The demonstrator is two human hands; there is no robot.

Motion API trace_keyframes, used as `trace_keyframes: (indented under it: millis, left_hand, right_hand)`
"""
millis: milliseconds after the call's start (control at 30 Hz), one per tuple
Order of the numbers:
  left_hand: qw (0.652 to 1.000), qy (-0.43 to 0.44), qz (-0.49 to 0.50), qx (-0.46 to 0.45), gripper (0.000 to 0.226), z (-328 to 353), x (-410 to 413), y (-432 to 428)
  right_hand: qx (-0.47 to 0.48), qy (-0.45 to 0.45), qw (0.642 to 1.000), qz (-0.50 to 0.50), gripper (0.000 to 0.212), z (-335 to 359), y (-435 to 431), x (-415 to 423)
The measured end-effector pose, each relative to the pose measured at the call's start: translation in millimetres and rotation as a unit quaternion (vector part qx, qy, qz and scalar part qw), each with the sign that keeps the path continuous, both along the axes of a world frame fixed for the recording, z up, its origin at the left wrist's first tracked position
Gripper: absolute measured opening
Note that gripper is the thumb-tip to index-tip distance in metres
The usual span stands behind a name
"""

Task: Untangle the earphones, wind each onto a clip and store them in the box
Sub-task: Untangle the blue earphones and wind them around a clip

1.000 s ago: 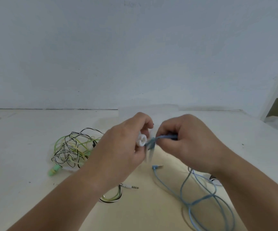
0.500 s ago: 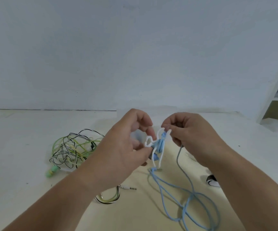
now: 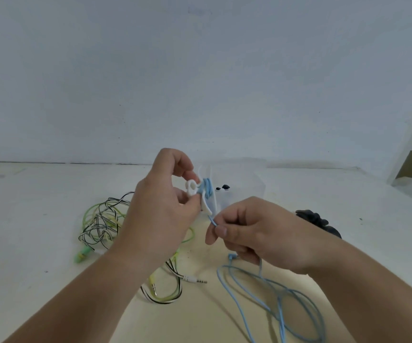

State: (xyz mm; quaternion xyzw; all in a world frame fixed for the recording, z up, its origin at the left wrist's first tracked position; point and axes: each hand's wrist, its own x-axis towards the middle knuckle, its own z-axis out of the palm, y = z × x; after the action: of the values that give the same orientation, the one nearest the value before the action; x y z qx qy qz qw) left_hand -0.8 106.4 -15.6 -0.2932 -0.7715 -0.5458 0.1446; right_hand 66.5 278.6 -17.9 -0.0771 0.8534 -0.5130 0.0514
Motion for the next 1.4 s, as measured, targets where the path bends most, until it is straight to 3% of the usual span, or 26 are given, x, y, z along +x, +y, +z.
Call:
trace_keyframes:
  millis: [267,433,633,767,1033,1200,1400]
  left_hand:
    - [1.000,0.015,0.008,-0.024,0.034,3,-1,-3]
    - [0.991,0.057,-0.020,-0.123,0.037,0,5,1]
    - [0.973,0.070,-0.069,-0.207,0.033,0,10,3]
    - [0.980,0.040,-0.101,-0.164,0.033,2,8,0]
    - [0.985,-0.043,-0.144,-0.088,0.038,5,10,-1]
    - [0.977,-0.076,-0.179,-0.087,0.038,5,9,0]
    - [0.979,-0.092,-0.180,-0.004,0.035,4,9,3]
  right_hand:
    - [-0.032,0.005,0.999,-0.041,0.030,15,9,6]
    - [-0.052,0.029,0.998,-0.008,0.024,17,5,8]
    - [-0.082,0.083,0.985,-0.130,0.030,23,18,8]
    - [0.015,0.147,0.965,-0.216,0.028,27,20,8]
    - [0.034,0.145,0.956,-0.255,0.029,19,23,-1]
    - [0.041,0.163,0.955,-0.246,0.028,19,21,0]
    - [0.054,0.076,0.969,-0.227,0.034,11,21,-3]
